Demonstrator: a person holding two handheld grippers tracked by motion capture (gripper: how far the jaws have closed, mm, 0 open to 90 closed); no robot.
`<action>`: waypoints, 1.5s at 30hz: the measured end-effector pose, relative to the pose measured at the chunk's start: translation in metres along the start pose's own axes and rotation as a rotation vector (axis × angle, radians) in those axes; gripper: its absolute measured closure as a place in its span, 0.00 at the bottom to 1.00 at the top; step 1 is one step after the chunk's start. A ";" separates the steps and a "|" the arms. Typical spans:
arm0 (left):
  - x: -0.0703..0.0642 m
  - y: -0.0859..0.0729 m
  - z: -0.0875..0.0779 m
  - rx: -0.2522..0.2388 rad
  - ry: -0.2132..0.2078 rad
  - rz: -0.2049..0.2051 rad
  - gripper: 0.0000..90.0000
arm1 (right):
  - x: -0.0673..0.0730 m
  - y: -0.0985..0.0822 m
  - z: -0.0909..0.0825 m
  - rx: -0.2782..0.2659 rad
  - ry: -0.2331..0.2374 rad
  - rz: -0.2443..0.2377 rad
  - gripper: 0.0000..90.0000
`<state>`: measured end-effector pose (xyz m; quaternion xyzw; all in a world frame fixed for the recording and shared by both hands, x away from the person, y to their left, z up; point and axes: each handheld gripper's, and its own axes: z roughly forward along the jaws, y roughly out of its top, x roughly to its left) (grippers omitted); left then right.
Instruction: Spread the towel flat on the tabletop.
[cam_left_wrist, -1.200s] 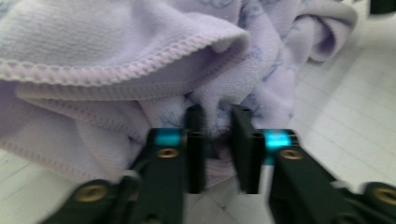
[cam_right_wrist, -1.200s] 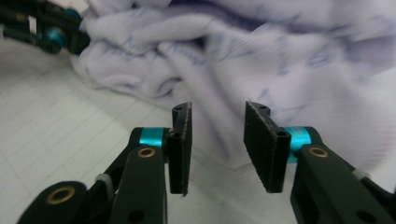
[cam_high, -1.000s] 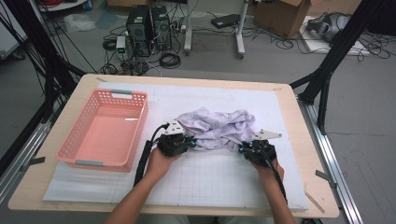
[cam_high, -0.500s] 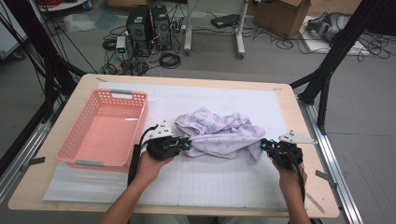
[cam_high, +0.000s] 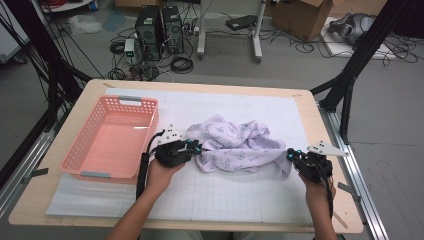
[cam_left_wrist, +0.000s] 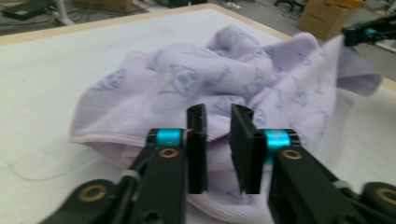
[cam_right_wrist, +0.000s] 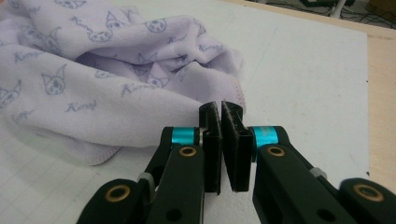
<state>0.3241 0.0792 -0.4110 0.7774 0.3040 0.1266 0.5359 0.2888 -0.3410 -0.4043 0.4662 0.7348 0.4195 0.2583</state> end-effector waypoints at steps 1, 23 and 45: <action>-0.004 -0.002 -0.001 0.000 -0.015 0.014 0.73 | 0.000 0.000 0.000 -0.002 0.003 0.002 0.90; -0.047 -0.020 0.072 0.246 0.013 0.159 0.54 | 0.013 -0.018 0.006 0.006 0.084 -0.009 0.70; -0.006 -0.006 -0.020 0.049 -0.211 -0.047 0.91 | 0.021 -0.015 0.013 0.014 0.140 -0.039 0.71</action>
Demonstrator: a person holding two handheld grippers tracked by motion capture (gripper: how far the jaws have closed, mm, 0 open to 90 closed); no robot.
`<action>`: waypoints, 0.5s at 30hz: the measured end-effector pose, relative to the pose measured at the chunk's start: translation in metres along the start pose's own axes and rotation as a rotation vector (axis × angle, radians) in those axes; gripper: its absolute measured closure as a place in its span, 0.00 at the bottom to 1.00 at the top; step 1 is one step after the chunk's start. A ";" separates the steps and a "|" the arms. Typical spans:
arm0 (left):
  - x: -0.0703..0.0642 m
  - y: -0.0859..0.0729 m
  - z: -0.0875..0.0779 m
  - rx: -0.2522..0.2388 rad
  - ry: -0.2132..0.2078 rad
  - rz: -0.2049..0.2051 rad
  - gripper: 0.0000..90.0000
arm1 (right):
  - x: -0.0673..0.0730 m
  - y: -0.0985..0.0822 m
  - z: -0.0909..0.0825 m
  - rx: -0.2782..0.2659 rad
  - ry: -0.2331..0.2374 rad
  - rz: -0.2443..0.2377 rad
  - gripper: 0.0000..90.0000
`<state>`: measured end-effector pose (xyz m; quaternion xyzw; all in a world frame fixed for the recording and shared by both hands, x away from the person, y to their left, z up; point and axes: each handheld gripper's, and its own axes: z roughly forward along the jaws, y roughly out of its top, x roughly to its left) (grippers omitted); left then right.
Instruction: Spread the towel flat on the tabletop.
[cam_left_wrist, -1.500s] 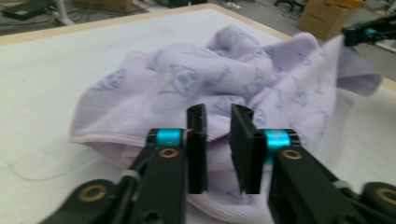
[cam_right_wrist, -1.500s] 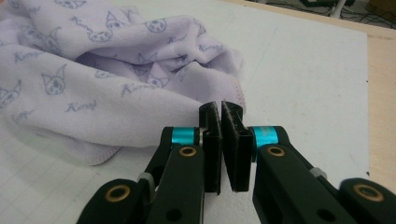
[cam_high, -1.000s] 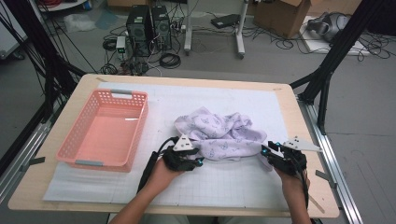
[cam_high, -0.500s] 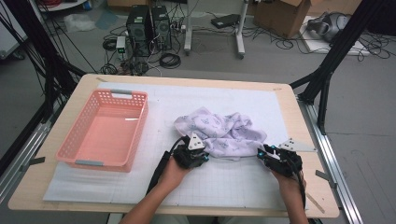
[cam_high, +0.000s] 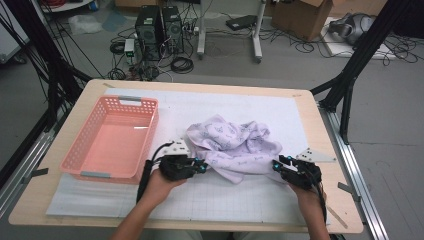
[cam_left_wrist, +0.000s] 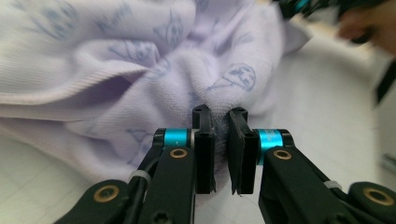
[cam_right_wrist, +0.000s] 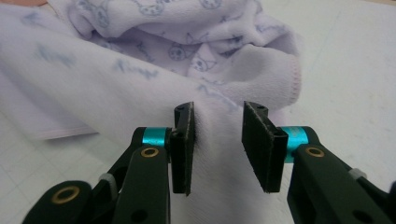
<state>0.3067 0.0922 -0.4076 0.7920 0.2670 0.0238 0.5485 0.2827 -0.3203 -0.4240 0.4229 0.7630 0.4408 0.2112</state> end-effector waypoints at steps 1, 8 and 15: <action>0.003 0.002 -0.006 -0.018 0.003 -0.003 0.91 | 0.002 0.001 0.001 0.002 0.011 -0.004 0.71; 0.020 0.008 -0.005 -0.001 0.146 -0.025 0.89 | 0.015 0.005 0.019 0.047 0.051 -0.051 0.69; 0.033 0.013 0.033 0.011 0.250 -0.078 0.89 | 0.017 0.000 0.042 0.199 0.039 -0.094 0.91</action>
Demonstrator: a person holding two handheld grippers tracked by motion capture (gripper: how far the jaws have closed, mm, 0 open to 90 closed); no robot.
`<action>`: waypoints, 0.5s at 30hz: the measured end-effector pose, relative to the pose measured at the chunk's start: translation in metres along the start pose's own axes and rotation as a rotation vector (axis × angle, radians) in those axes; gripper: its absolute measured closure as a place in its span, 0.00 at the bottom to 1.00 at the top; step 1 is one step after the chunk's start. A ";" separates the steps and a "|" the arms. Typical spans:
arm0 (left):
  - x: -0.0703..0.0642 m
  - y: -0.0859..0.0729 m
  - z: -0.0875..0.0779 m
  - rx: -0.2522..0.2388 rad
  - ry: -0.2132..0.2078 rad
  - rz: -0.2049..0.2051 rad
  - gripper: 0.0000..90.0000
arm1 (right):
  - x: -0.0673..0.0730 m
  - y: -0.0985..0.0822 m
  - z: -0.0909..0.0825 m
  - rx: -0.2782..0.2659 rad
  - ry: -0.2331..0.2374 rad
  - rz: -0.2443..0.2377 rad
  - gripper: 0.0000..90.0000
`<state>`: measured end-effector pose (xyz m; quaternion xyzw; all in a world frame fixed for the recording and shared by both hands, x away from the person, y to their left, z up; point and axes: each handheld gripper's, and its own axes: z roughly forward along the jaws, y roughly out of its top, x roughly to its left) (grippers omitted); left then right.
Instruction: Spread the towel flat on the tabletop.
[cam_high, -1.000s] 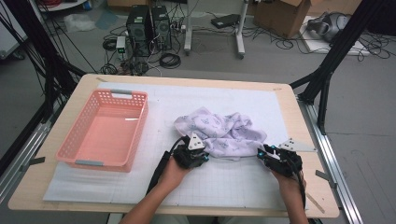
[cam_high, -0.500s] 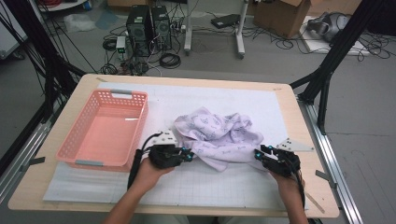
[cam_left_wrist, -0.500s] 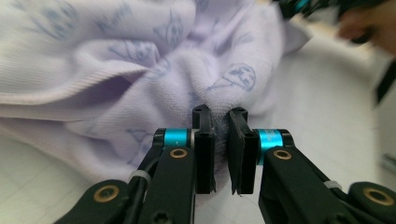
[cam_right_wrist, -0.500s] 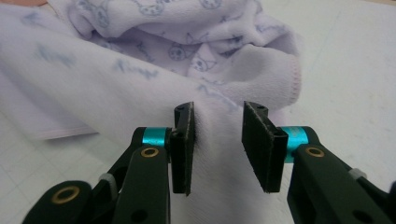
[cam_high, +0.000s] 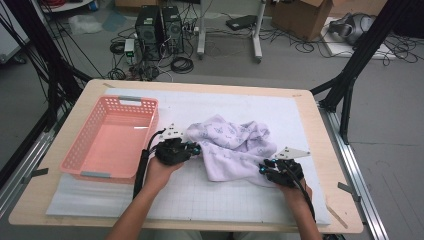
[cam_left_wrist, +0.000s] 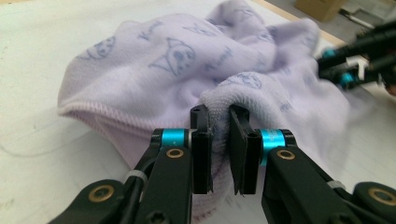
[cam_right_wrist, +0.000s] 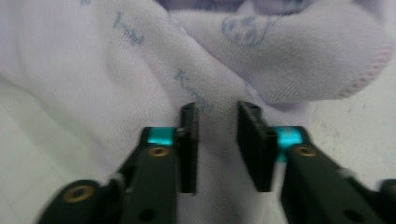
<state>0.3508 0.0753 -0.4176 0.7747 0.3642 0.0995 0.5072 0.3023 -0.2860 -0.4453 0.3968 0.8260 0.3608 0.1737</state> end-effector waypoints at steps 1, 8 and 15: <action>-0.001 0.002 0.006 0.004 0.016 0.002 0.88 | -0.001 0.000 0.000 -0.005 0.009 -0.007 0.99; -0.014 0.009 0.042 0.028 0.077 0.050 0.79 | -0.022 -0.005 -0.015 -0.062 -0.118 0.119 0.99; -0.022 0.009 0.050 0.051 0.089 0.103 0.59 | -0.019 -0.009 -0.022 -0.092 -0.109 0.110 0.88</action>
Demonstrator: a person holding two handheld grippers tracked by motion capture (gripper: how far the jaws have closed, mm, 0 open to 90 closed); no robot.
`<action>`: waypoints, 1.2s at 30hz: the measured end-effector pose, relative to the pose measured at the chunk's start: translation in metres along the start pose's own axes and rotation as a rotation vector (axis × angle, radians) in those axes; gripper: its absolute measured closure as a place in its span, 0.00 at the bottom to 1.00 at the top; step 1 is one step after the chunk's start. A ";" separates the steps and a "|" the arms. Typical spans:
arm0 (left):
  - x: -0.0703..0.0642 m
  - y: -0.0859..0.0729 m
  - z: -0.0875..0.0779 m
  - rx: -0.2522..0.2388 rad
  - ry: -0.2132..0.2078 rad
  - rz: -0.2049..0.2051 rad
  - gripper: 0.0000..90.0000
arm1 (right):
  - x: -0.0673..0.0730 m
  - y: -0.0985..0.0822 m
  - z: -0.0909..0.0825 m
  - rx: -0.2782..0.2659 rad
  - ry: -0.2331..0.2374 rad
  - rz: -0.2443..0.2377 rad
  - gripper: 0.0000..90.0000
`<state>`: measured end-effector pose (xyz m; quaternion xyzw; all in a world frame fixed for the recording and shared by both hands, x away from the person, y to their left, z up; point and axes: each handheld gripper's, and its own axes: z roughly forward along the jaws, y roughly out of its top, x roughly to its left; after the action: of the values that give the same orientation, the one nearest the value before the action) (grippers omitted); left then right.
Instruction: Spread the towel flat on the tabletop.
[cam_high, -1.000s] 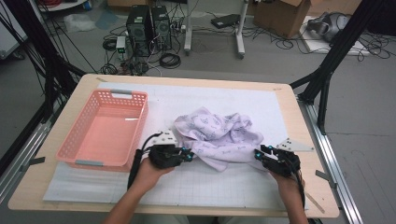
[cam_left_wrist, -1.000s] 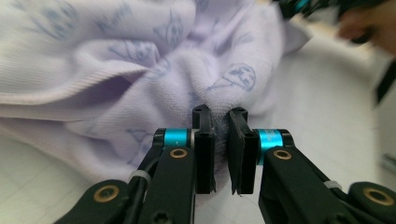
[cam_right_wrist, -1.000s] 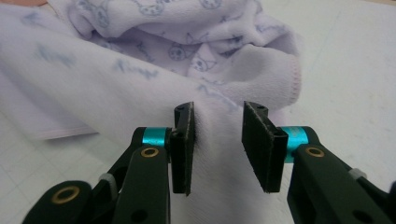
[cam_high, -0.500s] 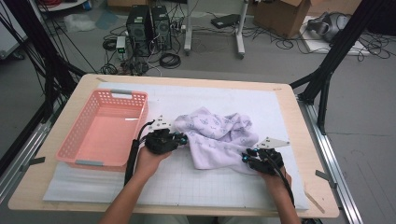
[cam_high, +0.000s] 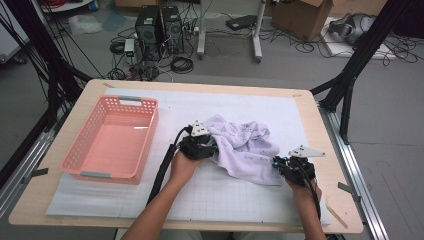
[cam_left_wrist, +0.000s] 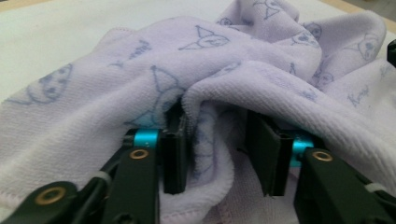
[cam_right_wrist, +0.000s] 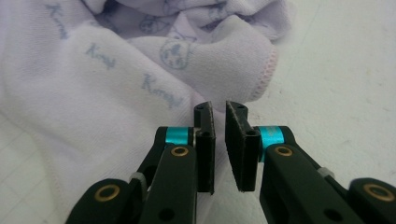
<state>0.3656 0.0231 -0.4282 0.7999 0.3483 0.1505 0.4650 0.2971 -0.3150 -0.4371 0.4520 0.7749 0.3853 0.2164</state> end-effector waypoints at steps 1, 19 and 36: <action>0.000 0.000 -0.002 0.001 -0.003 0.000 0.55 | 0.001 -0.001 0.000 -0.002 0.005 -0.003 0.88; 0.000 -0.042 -0.060 -0.028 0.057 0.010 0.51 | 0.004 -0.003 -0.004 -0.017 0.027 -0.017 0.82; -0.017 -0.028 -0.038 0.056 0.001 0.087 0.85 | 0.021 0.003 -0.006 -0.037 0.106 -0.110 0.75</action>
<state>0.3201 0.0446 -0.4306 0.8269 0.3174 0.1615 0.4352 0.2845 -0.2982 -0.4311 0.3838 0.8015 0.4106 0.2044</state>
